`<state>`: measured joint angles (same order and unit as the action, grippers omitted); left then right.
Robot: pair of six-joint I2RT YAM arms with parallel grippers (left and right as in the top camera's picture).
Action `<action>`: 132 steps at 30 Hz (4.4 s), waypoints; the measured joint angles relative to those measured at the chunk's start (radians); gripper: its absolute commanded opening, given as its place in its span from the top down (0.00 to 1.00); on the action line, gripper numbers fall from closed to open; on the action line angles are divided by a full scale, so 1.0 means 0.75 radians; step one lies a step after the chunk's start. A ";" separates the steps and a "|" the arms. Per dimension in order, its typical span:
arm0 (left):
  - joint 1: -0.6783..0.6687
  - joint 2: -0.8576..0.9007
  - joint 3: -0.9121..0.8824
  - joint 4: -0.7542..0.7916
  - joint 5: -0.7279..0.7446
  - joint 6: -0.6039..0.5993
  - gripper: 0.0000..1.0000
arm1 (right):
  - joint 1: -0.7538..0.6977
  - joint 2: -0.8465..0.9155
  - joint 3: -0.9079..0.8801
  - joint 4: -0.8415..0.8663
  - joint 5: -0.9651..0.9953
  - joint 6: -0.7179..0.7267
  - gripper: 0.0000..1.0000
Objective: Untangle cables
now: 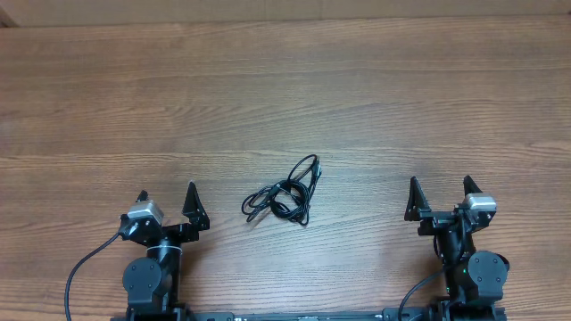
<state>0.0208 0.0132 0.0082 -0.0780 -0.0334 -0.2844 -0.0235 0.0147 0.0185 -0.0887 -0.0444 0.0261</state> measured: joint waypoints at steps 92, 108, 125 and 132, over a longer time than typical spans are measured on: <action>-0.380 1.589 1.622 -1.406 0.434 0.464 0.00 | 0.000 -0.003 0.000 0.001 -0.001 0.000 0.00; -0.777 1.967 1.631 -1.131 0.219 -0.026 0.00 | 0.000 -0.003 0.000 0.001 -0.001 0.000 0.00; -1.058 2.331 1.632 -1.033 -0.018 -0.544 0.01 | 0.000 -0.003 0.000 0.000 -0.001 -0.001 0.00; -1.094 2.369 1.632 -0.940 -0.068 -0.707 0.04 | 0.000 -0.003 0.000 0.000 -0.001 0.000 0.00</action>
<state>-0.7994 1.7901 1.2320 -0.7830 -0.0841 -0.8146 -0.0235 0.0128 0.0185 -0.0887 -0.0448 0.0261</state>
